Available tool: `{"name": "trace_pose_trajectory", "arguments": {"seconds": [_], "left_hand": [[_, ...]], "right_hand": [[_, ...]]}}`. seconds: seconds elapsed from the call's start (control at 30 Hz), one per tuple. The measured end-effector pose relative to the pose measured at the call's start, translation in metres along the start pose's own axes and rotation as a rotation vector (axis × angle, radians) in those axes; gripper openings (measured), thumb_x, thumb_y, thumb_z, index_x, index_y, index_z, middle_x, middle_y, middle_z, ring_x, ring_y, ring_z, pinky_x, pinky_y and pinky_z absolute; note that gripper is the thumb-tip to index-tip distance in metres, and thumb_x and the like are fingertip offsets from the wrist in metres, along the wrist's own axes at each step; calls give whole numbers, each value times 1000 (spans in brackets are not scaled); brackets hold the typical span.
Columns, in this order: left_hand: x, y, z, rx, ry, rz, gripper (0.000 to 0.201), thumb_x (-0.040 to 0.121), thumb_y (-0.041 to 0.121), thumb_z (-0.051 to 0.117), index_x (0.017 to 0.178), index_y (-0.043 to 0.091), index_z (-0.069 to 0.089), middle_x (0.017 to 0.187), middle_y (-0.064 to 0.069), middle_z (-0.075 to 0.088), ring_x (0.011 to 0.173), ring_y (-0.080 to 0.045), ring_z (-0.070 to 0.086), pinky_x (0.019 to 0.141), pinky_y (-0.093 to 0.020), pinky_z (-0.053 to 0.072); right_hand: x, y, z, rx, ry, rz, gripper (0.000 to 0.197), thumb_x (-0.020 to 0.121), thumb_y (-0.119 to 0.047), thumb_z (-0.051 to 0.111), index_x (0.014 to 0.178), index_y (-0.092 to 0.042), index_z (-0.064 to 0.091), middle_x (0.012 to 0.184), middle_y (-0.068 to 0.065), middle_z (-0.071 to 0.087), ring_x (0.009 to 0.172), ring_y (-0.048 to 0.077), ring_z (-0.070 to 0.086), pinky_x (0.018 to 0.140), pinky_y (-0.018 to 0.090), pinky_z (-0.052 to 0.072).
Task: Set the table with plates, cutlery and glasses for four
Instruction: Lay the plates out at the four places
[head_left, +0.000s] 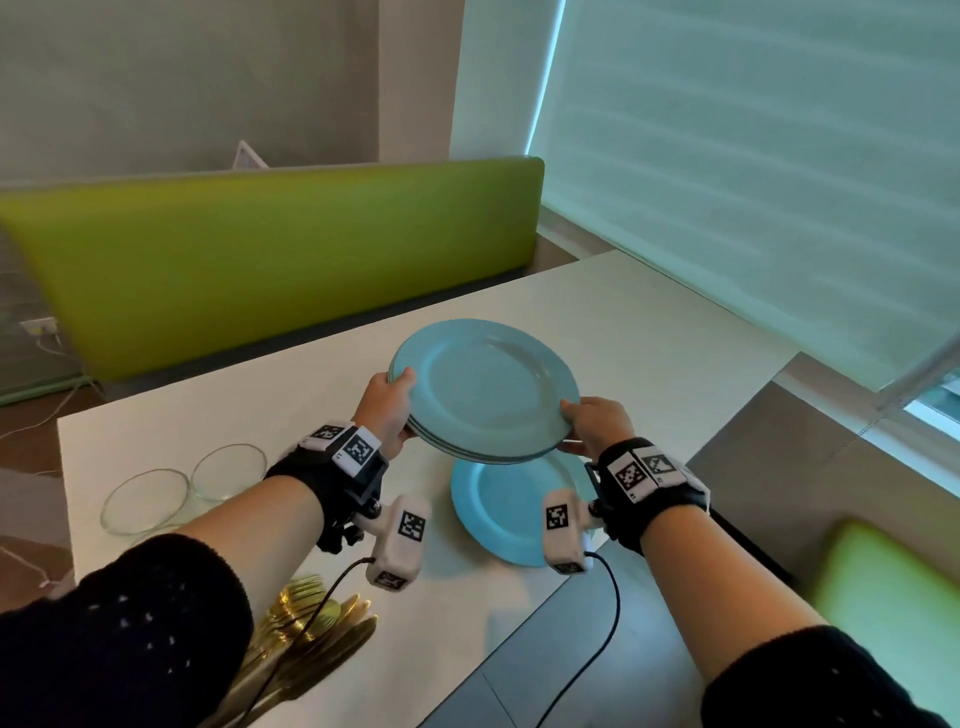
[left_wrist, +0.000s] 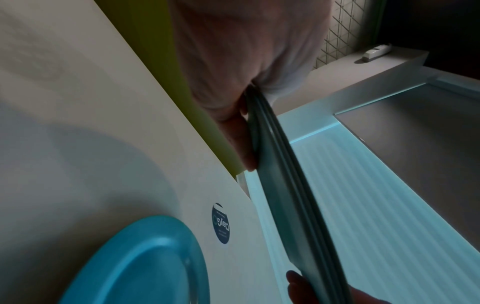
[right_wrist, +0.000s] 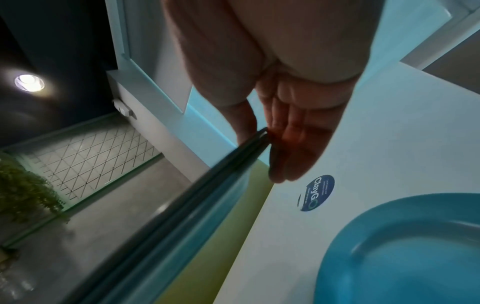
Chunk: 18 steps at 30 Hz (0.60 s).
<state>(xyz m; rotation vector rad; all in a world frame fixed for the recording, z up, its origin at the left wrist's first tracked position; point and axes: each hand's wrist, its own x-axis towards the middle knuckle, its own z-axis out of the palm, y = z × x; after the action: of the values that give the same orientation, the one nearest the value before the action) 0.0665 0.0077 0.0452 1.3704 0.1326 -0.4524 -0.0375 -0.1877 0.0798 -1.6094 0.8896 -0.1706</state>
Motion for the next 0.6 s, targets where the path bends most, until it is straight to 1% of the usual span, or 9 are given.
{"name": "trace_pose_trajectory", "arguments": {"seconds": [0.07, 0.13, 0.2, 0.23, 0.3, 0.4, 0.47, 0.53, 0.6], "left_hand": [[4, 0, 13, 17, -27, -17, 31, 97, 26, 45, 120, 6, 46, 105, -14, 61, 80, -25, 61, 52, -29, 50], [8, 1, 26, 25, -28, -25, 33, 96, 26, 48, 123, 7, 44, 112, -14, 58, 90, -28, 59, 56, -30, 49], [13, 0, 39, 27, -14, -30, 36, 95, 26, 51, 125, 9, 42, 111, -11, 54, 95, -28, 57, 65, -34, 51], [18, -1, 46, 25, -8, -26, 40, 94, 26, 53, 127, 8, 41, 112, -11, 54, 96, -28, 57, 70, -36, 51], [31, -4, 60, 20, 10, -17, 43, 94, 30, 53, 128, 8, 42, 114, -13, 57, 97, -29, 59, 74, -37, 51], [53, -6, 81, 55, 42, -26, 46, 96, 40, 43, 127, 6, 47, 120, -16, 59, 104, -33, 61, 73, -37, 53], [67, -5, 93, 78, 91, -35, 47, 97, 40, 38, 127, 5, 46, 120, -15, 56, 106, -33, 59, 75, -38, 53], [82, -2, 103, 90, 146, -38, 48, 96, 40, 38, 130, 6, 44, 123, -16, 56, 108, -34, 58, 85, -45, 53], [99, 2, 108, 107, 193, -27, 47, 96, 39, 39, 130, 6, 44, 121, -16, 57, 107, -34, 59, 86, -45, 53]], "right_hand": [[6, 0, -10, 37, 30, -16, 8, 92, -2, 53, 86, -4, 56, 76, 11, 58, 70, 27, 59, 73, 43, 54], [11, 0, -22, 71, 20, 6, 9, 91, 2, 53, 84, -2, 58, 80, 14, 59, 71, 28, 60, 71, 41, 56], [19, -1, -34, 145, 19, 44, 18, 90, 5, 51, 74, -2, 55, 75, 14, 57, 64, 24, 57, 56, 34, 57], [24, -2, -40, 188, 20, 59, 19, 90, 6, 51, 73, -2, 53, 73, 13, 56, 63, 23, 55, 51, 32, 56], [37, -6, -52, 239, -4, 88, 17, 91, 3, 49, 76, -2, 52, 74, 13, 56, 64, 23, 56, 52, 34, 55], [63, -13, -67, 232, -45, 119, 15, 95, -2, 45, 82, -3, 51, 79, 11, 55, 66, 24, 55, 59, 40, 53], [85, -15, -77, 258, -21, 135, 9, 96, -3, 43, 94, 0, 52, 85, 13, 56, 70, 26, 56, 58, 42, 54], [108, -17, -92, 340, 21, 163, 21, 97, -2, 42, 116, 3, 49, 99, 17, 58, 76, 29, 58, 55, 44, 56], [132, -17, -108, 402, 62, 180, 32, 98, -2, 40, 129, 5, 43, 105, 18, 57, 73, 28, 58, 42, 38, 56]]}}
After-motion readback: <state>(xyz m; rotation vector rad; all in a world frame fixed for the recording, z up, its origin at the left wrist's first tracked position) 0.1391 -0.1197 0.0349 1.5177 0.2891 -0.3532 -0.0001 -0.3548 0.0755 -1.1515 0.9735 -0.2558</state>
